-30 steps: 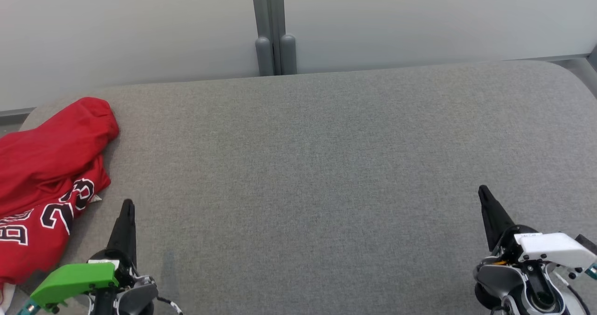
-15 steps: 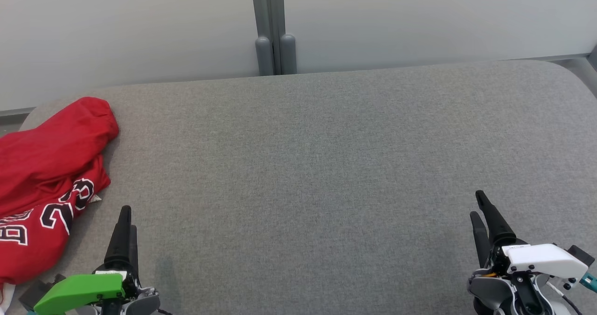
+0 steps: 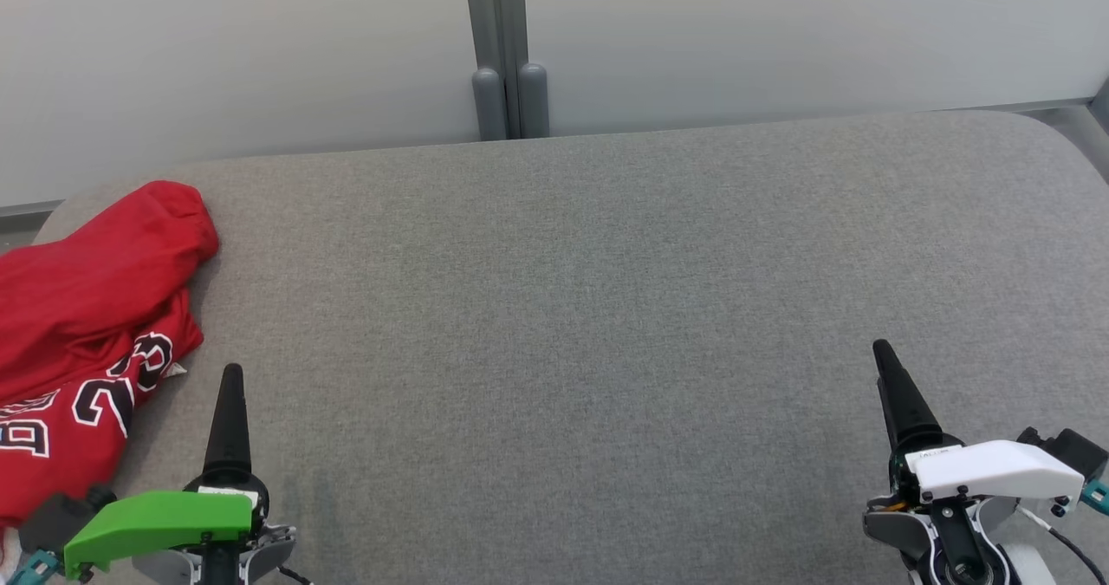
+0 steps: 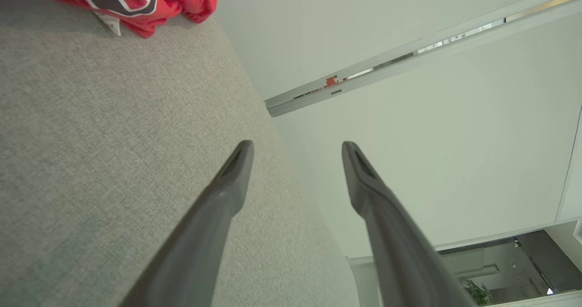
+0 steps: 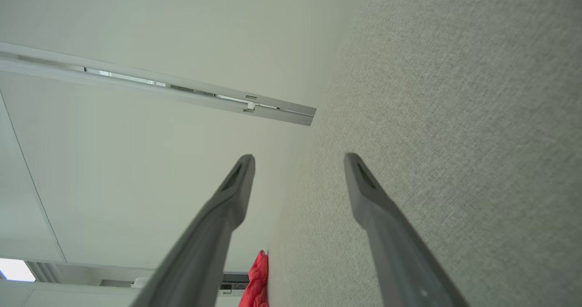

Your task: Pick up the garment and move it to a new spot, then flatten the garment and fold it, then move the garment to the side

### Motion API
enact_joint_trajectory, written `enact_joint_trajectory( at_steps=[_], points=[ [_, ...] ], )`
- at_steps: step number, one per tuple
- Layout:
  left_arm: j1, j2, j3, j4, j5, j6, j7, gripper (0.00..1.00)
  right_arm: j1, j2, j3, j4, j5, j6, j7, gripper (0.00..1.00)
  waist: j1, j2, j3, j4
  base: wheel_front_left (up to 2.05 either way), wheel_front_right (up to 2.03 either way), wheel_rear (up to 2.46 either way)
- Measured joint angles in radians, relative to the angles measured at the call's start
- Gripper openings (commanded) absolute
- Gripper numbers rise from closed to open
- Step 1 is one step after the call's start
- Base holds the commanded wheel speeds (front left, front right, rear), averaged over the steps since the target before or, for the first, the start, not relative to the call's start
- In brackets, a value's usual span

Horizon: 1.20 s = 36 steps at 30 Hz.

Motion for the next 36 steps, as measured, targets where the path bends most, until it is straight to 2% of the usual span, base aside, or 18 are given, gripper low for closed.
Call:
enact_joint_trajectory(
  at_steps=[19,36],
  points=[
    [0.017,0.007,-0.036,-0.056,0.461,0.036,-0.071,1.00,0.012,-0.003,0.051,-0.053,-0.359,0.000,-0.070,1.00,0.0000,0.0000,-0.002,-0.003,0.00,0.00,0.00],
    [0.023,0.037,-0.088,-0.055,0.702,0.088,-0.122,1.00,0.017,-0.005,0.079,-0.057,-0.600,0.000,-0.122,1.00,0.0000,0.0000,-0.003,-0.007,0.00,0.00,0.00]
  ],
)
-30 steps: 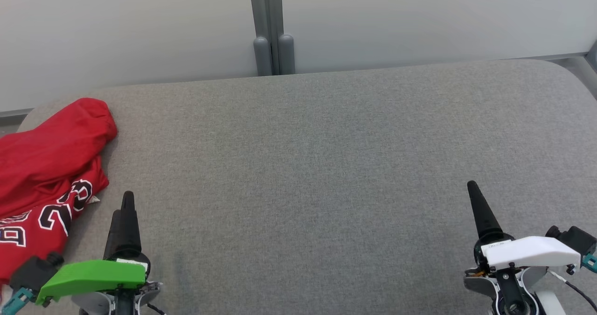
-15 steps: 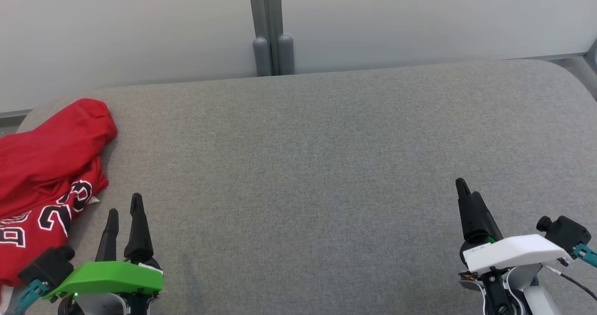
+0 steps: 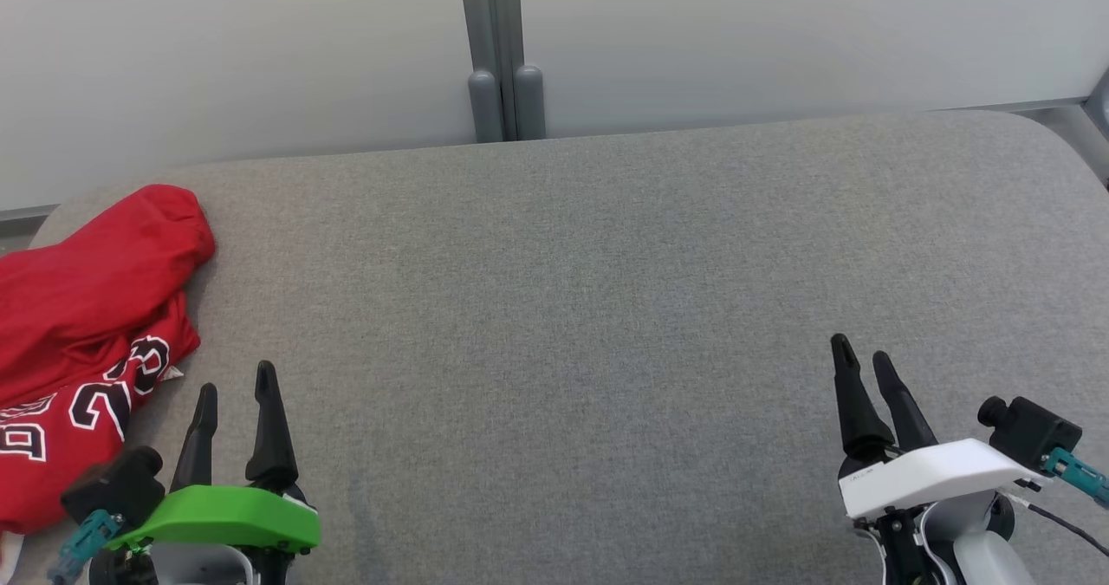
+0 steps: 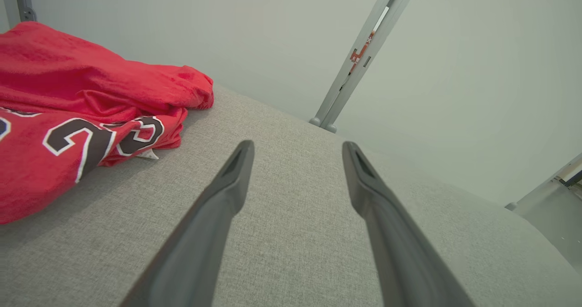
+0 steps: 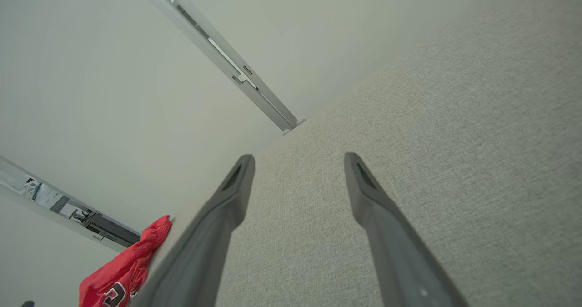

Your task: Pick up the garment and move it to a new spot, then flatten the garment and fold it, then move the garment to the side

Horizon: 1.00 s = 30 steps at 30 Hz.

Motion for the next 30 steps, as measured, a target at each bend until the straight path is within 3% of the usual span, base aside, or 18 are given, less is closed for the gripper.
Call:
enact_joint_trajectory(
  at_steps=[30],
  points=[
    [0.020,0.020,-0.037,-0.001,0.273,0.022,-0.073,1.00,0.016,-0.003,0.017,-0.017,-0.301,0.000,-0.073,1.00,0.0000,0.0000,0.001,0.007,0.00,0.00,0.00]
  ],
)
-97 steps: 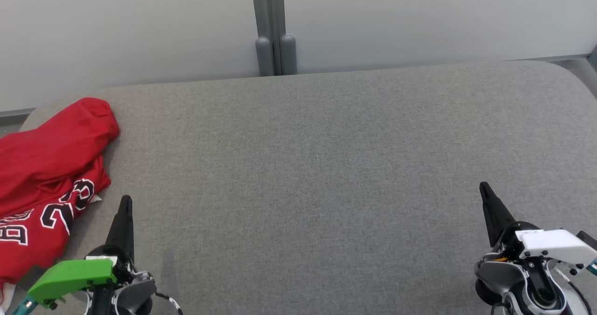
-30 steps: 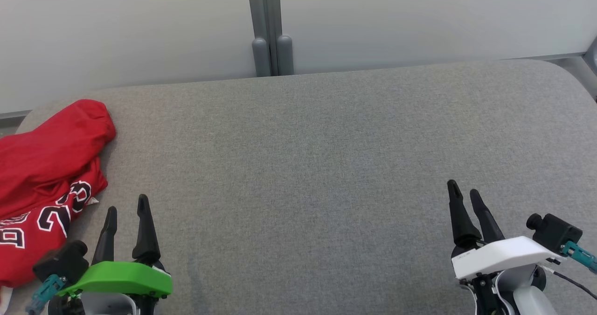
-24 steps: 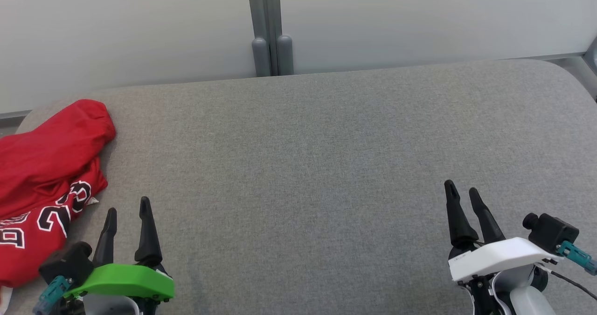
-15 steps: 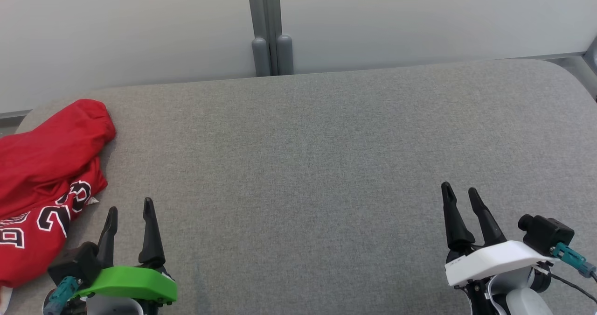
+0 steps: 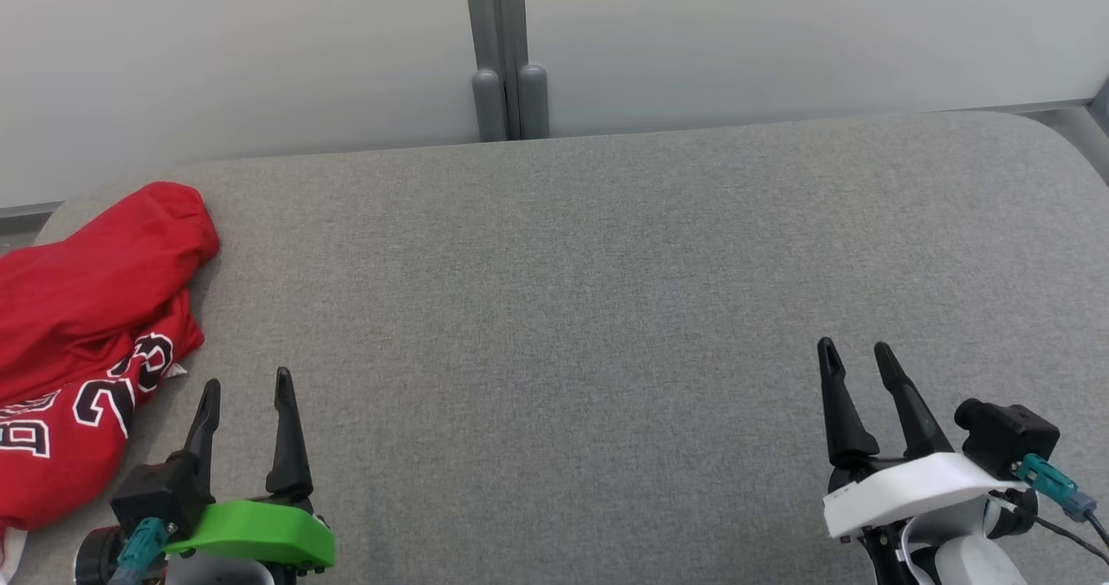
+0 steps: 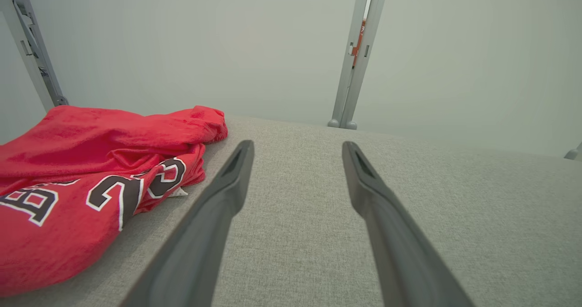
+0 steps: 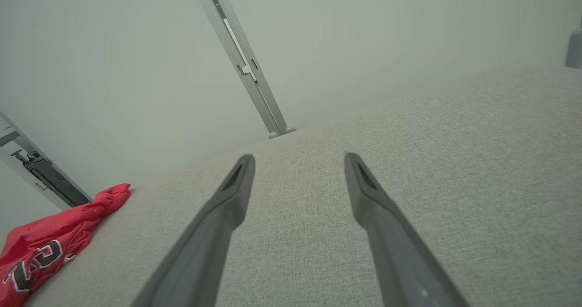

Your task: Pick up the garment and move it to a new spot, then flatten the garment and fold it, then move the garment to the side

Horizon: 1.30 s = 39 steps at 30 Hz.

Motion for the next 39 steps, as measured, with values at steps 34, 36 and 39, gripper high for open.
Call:
enact_joint_trajectory(
  at_steps=[34,36,39],
  points=[
    [0.029,-0.006,0.016,0.007,0.205,-0.024,-0.064,1.00,0.022,-0.003,0.005,-0.023,-0.239,0.000,-0.065,1.00,0.0000,0.0000,-0.020,0.007,0.00,0.00,0.00],
    [0.029,-0.008,0.024,0.010,0.199,-0.031,-0.066,1.00,0.023,-0.003,0.003,-0.022,-0.237,0.000,-0.065,1.00,0.0000,0.0000,-0.021,0.008,0.00,0.00,0.00],
    [0.030,-0.012,0.033,0.014,0.185,-0.035,-0.066,1.00,0.023,-0.003,0.001,-0.018,-0.228,0.000,-0.065,1.00,0.0000,0.0000,-0.023,0.011,0.00,0.00,0.00]
  ],
)
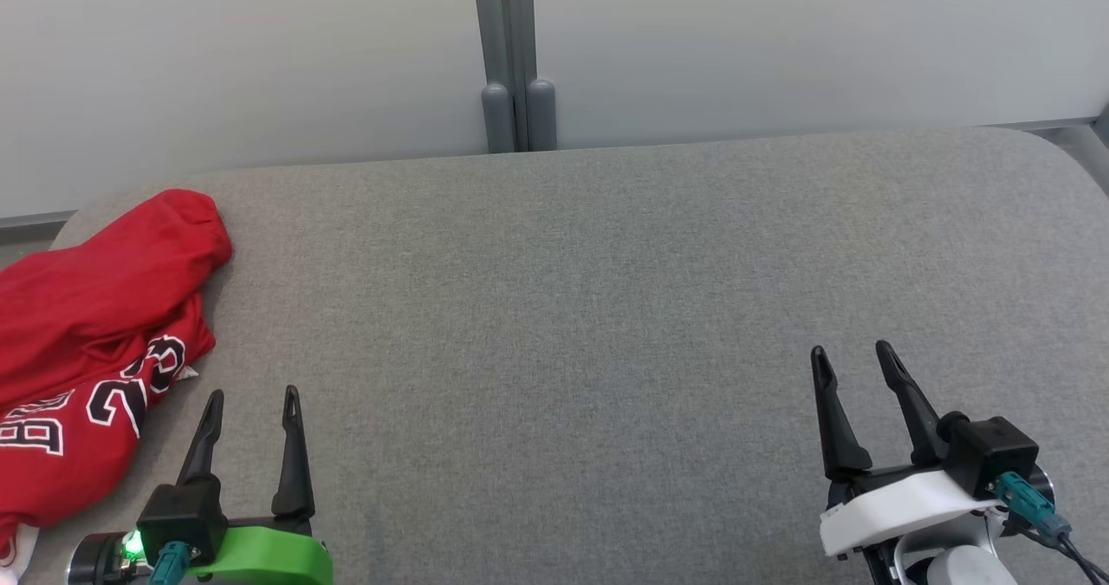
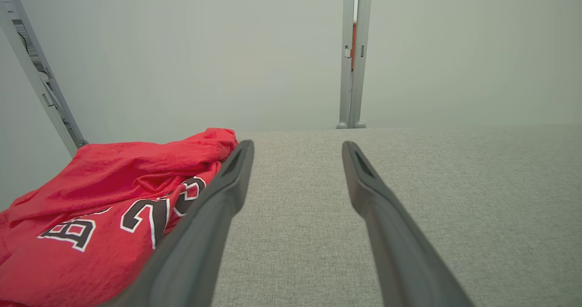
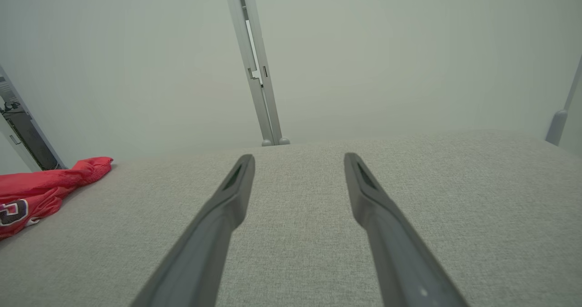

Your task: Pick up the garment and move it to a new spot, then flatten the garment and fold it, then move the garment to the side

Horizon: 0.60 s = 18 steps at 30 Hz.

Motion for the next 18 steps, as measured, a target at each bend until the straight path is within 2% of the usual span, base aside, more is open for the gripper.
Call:
enact_joint_trajectory(
  at_steps=[18],
  points=[
    [0.000,-0.005,0.022,0.066,-0.010,-0.031,0.000,1.00,0.009,0.000,-0.008,0.020,0.018,0.000,0.000,1.00,0.0000,0.0000,-0.006,0.012,0.00,0.00,0.00]
  ],
)
